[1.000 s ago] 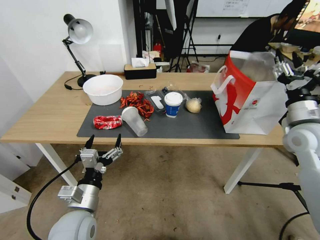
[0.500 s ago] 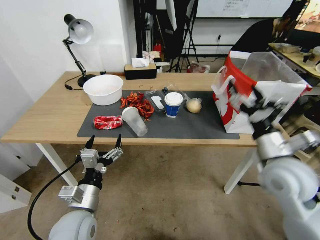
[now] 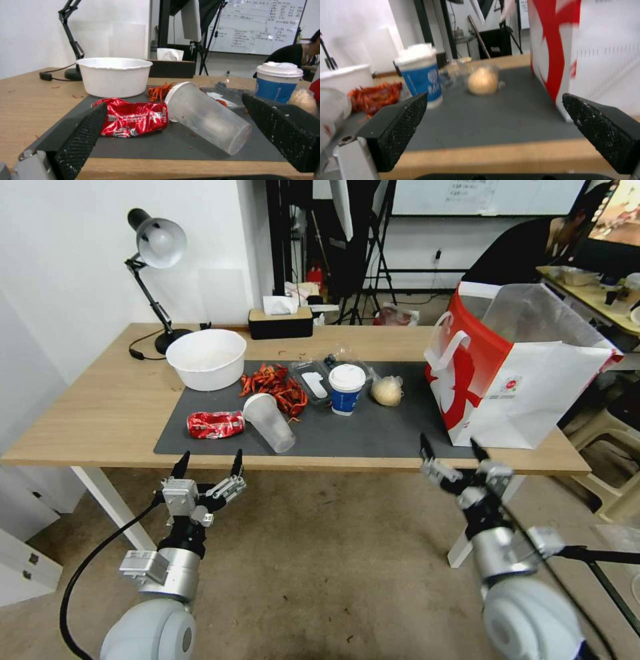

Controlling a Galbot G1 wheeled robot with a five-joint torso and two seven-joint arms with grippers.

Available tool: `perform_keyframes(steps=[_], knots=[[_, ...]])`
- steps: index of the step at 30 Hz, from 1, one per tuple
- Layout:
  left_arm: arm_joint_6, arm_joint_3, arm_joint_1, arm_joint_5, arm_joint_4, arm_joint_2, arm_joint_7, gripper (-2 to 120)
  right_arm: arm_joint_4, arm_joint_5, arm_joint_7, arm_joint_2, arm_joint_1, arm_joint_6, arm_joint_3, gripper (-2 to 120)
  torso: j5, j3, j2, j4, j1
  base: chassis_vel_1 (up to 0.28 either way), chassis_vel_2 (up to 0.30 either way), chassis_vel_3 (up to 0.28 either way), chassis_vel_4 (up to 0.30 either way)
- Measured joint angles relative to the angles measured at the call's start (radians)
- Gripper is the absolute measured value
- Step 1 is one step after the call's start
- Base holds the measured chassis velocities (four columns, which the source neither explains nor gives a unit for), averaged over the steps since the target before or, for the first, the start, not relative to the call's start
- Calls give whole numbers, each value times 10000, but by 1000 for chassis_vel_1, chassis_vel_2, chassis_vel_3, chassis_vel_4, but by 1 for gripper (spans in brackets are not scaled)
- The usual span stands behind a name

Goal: Pick up the trash from the table and place it into the takeout bag.

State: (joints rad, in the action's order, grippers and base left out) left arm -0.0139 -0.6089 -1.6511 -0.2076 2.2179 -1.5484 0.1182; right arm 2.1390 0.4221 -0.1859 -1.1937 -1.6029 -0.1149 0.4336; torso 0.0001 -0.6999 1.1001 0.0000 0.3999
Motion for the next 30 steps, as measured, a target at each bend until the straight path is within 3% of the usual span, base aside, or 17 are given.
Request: perform_keyframes(steps=[15, 30], knots=[[-36, -23, -5, -35, -38, 67, -13, 100, -260, 100, -51, -47, 496, -46, -260, 100, -3, 0, -1, 0, 0, 0, 0, 0, 0], [-57, -42, -48, 28, -62, 12, -13, 100, -1245, 2243, 598, 758, 3334, 737, -1389, 100, -2, -3, -2, 2, 1, 0, 0, 0, 0]])
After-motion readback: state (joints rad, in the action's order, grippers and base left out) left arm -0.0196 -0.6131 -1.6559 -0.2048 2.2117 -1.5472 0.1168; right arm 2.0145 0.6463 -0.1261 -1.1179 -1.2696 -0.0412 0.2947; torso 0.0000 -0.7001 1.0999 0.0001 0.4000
